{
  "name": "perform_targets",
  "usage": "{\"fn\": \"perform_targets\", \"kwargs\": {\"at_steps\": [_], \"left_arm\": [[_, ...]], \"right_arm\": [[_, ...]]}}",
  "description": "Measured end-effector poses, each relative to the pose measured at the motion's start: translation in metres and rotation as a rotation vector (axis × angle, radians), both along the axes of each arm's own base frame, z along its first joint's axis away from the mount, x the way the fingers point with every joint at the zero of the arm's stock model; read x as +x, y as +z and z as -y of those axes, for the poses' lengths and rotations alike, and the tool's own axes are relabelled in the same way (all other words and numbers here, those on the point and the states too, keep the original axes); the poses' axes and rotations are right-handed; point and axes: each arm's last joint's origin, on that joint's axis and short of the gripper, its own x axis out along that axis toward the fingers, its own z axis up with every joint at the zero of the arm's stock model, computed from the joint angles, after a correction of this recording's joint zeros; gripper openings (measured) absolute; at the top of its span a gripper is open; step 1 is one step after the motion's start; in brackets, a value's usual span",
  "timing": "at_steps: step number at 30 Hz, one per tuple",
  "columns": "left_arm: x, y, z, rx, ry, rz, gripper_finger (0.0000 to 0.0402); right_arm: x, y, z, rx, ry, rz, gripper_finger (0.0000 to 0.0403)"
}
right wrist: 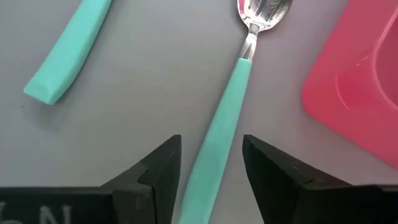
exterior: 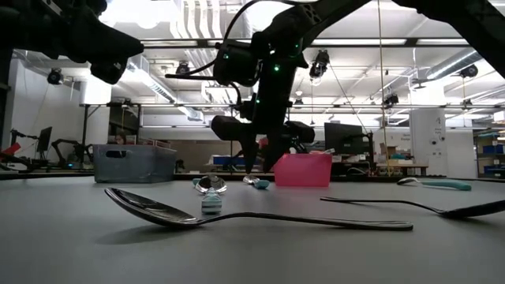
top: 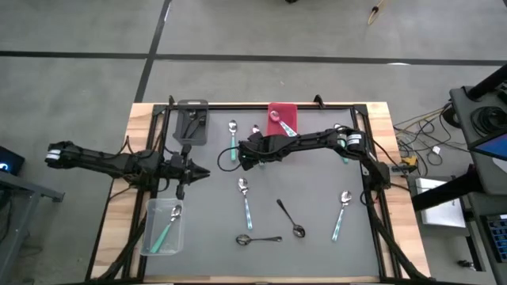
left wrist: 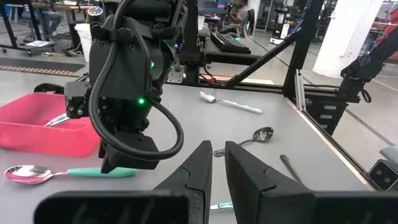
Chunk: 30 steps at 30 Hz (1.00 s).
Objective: Sort silverware by color (type)
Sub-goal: Put the green spoon into the transparent bin
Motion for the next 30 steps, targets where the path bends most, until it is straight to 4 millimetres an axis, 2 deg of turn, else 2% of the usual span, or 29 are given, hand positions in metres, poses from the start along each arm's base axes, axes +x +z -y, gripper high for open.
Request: {"fn": "perform_targets", "kwargs": {"at_steps": [13, 21, 30], "left_arm": [[0.0, 0.0, 0.0, 0.0, 0.0, 0.0, 0.0027], [0.0, 0.0, 0.0, 0.0, 0.0, 0.0, 0.0027], [0.0, 0.0, 0.0, 0.0, 0.0, 0.0, 0.0027]], "right_arm": [[0.0, -0.002, -0.002, -0.028, -0.002, -0.003, 0.0164], [-0.007, -0.02, -0.006, -0.034, -0.023, -0.009, 0.0164], [-0.008, -0.03, -0.008, -0.037, -0.02, 0.018, 0.0164]]}}
